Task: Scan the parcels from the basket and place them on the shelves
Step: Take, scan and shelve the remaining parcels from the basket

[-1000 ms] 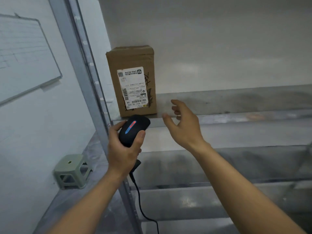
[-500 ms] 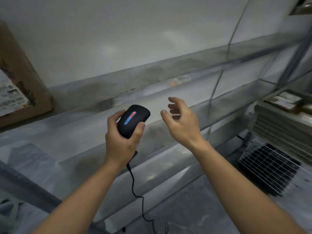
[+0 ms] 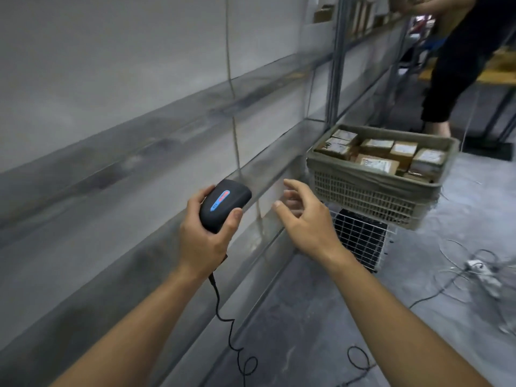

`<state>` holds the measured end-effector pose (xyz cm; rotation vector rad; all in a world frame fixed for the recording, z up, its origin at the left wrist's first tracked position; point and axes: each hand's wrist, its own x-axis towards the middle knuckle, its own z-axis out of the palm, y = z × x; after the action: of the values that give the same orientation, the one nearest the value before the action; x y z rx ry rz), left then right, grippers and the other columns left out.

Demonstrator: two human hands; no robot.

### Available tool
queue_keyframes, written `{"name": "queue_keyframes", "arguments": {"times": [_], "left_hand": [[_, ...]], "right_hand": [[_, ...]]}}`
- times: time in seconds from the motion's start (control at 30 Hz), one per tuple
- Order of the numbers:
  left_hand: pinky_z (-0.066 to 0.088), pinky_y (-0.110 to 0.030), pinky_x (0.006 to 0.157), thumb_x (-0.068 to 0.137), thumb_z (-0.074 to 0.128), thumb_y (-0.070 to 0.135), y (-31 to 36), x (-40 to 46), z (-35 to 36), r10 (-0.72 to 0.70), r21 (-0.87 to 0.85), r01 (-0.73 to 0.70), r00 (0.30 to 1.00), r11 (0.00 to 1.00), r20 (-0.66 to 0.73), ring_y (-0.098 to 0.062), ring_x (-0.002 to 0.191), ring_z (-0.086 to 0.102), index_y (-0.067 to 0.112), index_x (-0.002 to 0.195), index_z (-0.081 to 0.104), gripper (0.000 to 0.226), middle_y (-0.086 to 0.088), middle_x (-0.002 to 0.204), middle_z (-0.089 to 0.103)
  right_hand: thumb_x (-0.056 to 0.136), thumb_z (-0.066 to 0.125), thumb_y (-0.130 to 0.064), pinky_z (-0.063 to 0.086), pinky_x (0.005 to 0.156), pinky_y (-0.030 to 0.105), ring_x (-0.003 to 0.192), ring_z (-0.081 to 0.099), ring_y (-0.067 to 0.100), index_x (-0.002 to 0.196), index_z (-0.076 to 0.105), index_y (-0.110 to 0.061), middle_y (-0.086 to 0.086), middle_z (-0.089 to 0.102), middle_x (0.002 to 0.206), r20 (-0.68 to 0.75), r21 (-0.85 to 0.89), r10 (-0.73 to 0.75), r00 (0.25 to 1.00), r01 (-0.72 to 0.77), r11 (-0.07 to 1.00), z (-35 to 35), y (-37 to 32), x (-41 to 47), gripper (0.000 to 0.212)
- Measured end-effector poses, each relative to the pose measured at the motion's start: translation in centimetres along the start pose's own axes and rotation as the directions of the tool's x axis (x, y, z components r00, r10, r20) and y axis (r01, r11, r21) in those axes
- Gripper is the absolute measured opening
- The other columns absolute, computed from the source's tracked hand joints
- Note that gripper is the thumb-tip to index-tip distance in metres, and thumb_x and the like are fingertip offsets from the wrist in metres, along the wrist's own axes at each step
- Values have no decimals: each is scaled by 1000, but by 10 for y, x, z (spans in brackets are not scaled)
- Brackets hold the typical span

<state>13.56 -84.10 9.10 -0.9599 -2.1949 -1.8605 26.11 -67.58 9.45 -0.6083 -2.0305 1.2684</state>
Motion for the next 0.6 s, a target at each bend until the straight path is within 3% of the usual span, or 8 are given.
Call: {"name": "queue_keyframes", "arguments": {"times": [0.2, 0.3, 0.37, 0.5, 0.6], "left_hand": [[58, -64, 78, 71, 78, 71, -2, 29, 91, -12, -76, 24, 989, 997, 147, -36, 87, 70, 55, 124, 53, 61, 12, 112, 69], [59, -63, 79, 72, 78, 69, -7, 48, 134, 2, -91, 19, 975, 996, 223, -34, 94, 71, 52, 127, 54, 62, 12, 113, 69], [59, -63, 79, 72, 78, 71, -12, 61, 161, 7, -102, 19, 968, 995, 252, -36, 88, 71, 49, 129, 54, 65, 6, 113, 71], [59, -63, 78, 73, 78, 65, -27, 93, 225, 28, -134, 18, 943, 991, 332, -36, 79, 70, 45, 130, 54, 65, 3, 109, 72], [59, -60, 79, 74, 77, 65, -40, 121, 272, 79, -154, -17, 912, 988, 403, -35, 86, 71, 45, 130, 54, 64, 8, 114, 70]], "right_hand": [[95, 68, -38, 53, 99, 32, 112, 60, 9, 141, 54, -31, -6, 60, 125, -97, -59, 150, 984, -156, 986, -73, 64, 21, 49], [95, 68, -36, 51, 95, 25, 113, 58, 7, 141, 53, -31, -7, 59, 126, -155, -64, 202, 967, -214, 975, -100, 89, 32, 48], [96, 68, -34, 50, 94, 24, 111, 58, 5, 141, 53, -31, -7, 59, 128, -174, -60, 233, 957, -246, 967, -112, 101, 39, 48], [96, 67, -38, 53, 100, 34, 113, 58, 6, 142, 52, -32, -10, 59, 127, -260, -90, 275, 926, -307, 948, -138, 131, 70, 49], [96, 66, -38, 53, 100, 34, 113, 59, 6, 141, 52, -33, -9, 59, 127, -321, -112, 288, 903, -338, 935, -150, 148, 100, 48]]}}
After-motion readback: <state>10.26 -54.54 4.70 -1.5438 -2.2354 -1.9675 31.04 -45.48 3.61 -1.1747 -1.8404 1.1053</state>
